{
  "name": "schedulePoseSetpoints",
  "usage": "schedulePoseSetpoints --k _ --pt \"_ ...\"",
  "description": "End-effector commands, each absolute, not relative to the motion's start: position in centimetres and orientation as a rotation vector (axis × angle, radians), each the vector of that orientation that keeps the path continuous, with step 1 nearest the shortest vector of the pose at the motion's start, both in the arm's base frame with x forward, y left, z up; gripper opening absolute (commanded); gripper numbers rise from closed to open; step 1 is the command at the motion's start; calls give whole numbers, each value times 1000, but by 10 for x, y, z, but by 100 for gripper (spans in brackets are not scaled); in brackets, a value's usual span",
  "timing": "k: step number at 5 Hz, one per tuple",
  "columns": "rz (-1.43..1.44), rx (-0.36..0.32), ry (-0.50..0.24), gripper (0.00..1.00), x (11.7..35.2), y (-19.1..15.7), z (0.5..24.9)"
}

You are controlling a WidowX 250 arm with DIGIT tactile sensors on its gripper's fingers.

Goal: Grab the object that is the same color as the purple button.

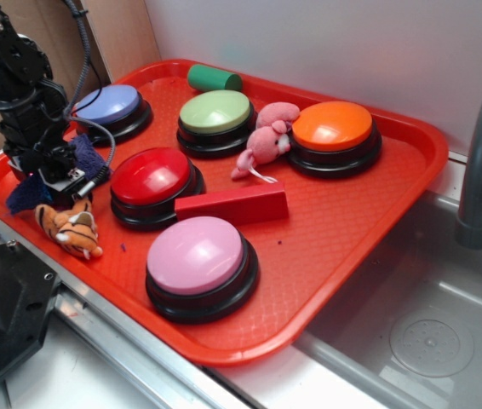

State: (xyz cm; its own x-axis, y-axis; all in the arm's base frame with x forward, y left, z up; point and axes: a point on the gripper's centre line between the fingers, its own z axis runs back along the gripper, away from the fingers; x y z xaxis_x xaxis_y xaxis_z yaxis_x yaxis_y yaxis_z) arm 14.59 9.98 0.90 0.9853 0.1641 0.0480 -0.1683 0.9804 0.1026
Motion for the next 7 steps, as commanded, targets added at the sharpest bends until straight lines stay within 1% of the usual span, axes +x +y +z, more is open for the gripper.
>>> schedulePoseSetpoints --k 1,2,3,4,5,6,7 --pt "226 115 -44 0 141 101 18" --pt "278 123 -36 0 146 97 36" --pt "304 144 -40 0 158 81 62" --pt "233 109 -37 0 183 44 87" --pt "145 41 -74 0 200 8 123" --pt "80 19 -89 0 205 -12 143" --pt "53 24 -84 0 207 -18 148"
